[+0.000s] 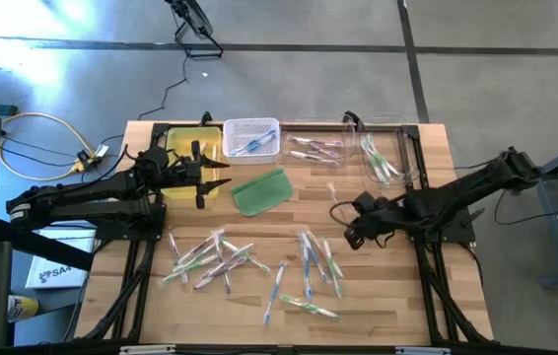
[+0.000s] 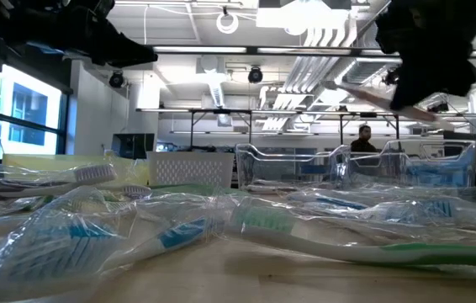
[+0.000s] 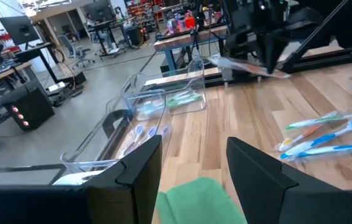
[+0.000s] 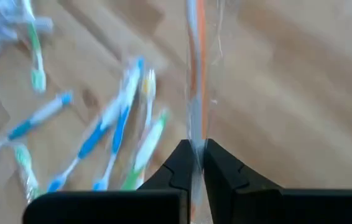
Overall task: Pick & Place Toothbrushes
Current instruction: Put the orange toothbrush into the yellow bin
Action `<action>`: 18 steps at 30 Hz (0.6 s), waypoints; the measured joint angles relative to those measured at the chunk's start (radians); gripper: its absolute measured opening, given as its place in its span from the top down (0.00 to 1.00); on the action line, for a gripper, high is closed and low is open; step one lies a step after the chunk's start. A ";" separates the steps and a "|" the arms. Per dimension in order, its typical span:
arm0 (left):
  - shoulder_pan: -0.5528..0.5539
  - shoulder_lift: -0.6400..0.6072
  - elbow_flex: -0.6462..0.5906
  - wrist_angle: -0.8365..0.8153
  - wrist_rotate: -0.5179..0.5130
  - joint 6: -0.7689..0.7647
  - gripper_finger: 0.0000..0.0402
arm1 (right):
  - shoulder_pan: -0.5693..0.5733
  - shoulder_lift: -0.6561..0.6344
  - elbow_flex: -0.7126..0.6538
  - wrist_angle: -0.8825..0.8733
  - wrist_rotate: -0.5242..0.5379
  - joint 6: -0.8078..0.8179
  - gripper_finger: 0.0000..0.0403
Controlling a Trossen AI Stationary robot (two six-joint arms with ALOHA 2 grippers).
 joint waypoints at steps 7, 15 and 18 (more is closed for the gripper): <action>0.000 0.000 0.000 0.008 -0.001 -0.073 0.56 | -0.135 -0.037 0.001 0.182 0.063 -0.320 0.97; 0.000 0.000 0.000 0.144 -0.032 -0.135 0.56 | -0.331 0.009 0.002 0.529 -0.073 -0.793 0.97; 0.000 0.002 0.000 0.187 -0.073 -0.173 0.56 | -0.413 0.039 0.003 0.666 -0.167 -0.914 0.97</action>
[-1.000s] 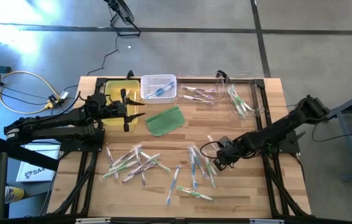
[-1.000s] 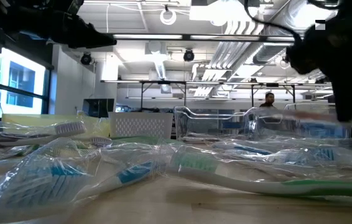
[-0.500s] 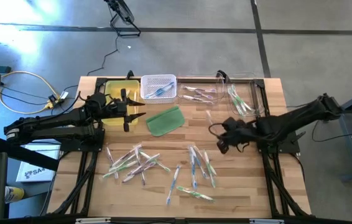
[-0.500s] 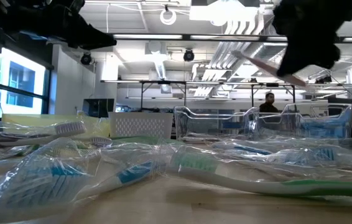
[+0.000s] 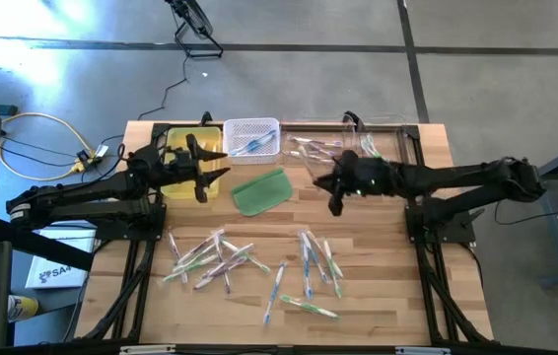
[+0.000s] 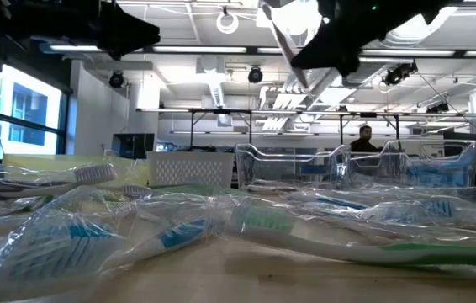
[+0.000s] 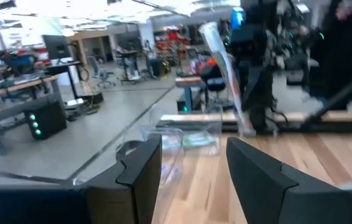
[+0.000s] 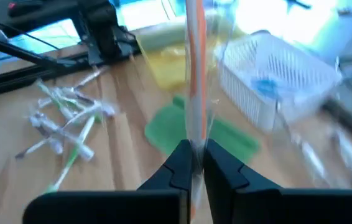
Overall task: Pick & Place Toothbrushes
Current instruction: Put the orange toothbrush into the yellow bin
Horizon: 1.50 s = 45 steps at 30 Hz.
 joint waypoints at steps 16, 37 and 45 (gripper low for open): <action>0.000 0.209 0.001 0.116 -0.018 -0.118 0.56 | -0.125 0.256 0.000 0.377 -0.274 -0.078 0.97; -0.001 0.559 0.072 0.518 0.123 -0.178 0.56 | -0.114 0.400 -0.001 0.618 -0.244 -0.085 0.97; -0.007 0.685 0.210 0.509 0.128 -0.167 0.56 | -0.113 0.400 -0.001 0.613 -0.232 -0.088 0.97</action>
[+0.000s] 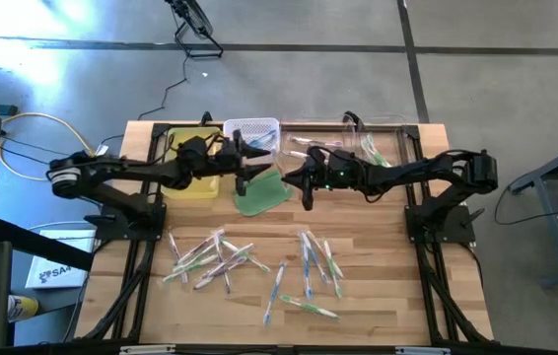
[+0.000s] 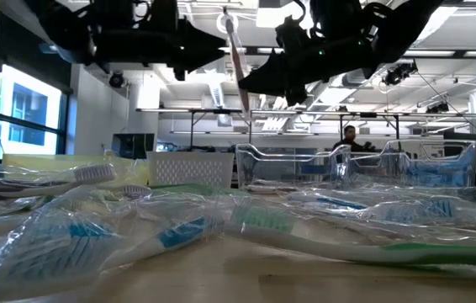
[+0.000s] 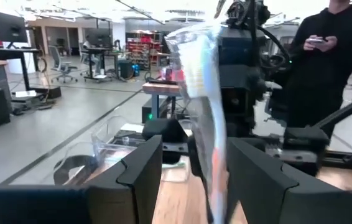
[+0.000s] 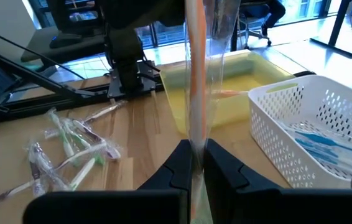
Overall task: Pick & Place Toothbrushes
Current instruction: Put the orange toothbrush into the yellow bin
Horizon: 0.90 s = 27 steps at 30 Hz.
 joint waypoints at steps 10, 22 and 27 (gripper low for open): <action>0.000 0.099 0.095 -0.026 0.060 -0.031 0.56 | 0.006 0.000 0.000 -0.001 0.009 -0.008 0.97; 0.000 0.136 0.130 -0.029 0.107 -0.037 0.56 | 0.006 0.000 0.000 -0.002 0.035 -0.010 0.97; 0.000 0.136 0.130 -0.028 0.133 -0.038 0.56 | 0.006 0.000 0.000 -0.002 0.036 -0.026 0.97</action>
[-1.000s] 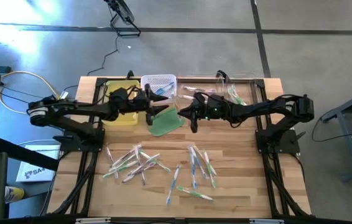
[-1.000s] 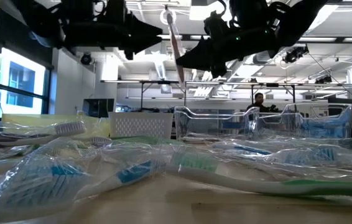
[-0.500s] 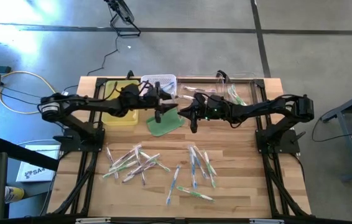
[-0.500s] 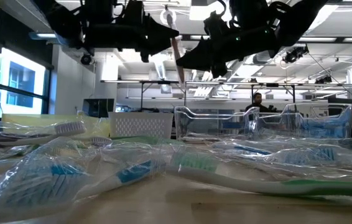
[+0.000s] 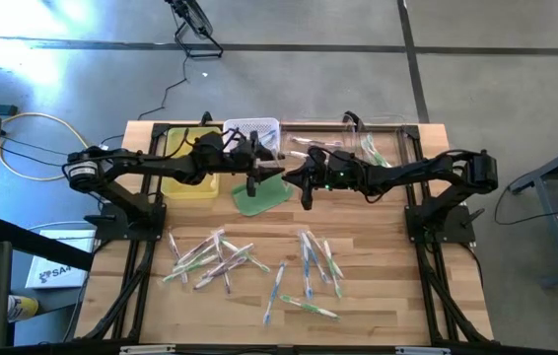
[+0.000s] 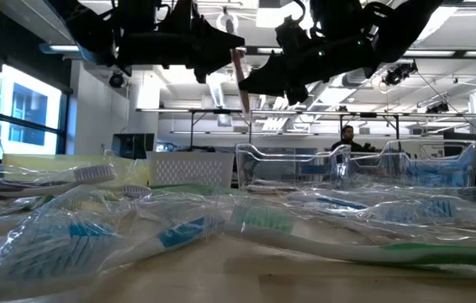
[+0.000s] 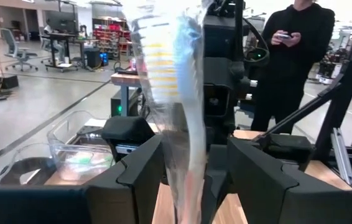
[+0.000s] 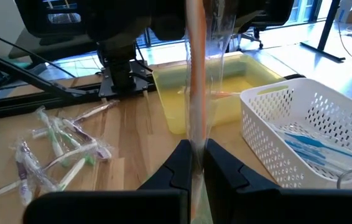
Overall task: Pick & Place Toothbrushes
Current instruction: Put the orange toothbrush into the yellow bin
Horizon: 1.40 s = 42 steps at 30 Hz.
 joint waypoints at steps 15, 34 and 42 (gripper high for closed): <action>0.000 0.000 0.000 0.000 0.031 0.000 0.70 | 0.000 0.000 0.000 0.000 0.000 0.000 0.97; 0.001 0.000 -0.001 0.000 0.038 0.016 0.96 | 0.000 -0.001 0.000 -0.004 -0.013 0.000 0.97; 0.000 0.000 -0.001 -0.001 0.062 0.015 0.95 | 0.000 -0.002 0.001 -0.021 -0.054 0.010 0.78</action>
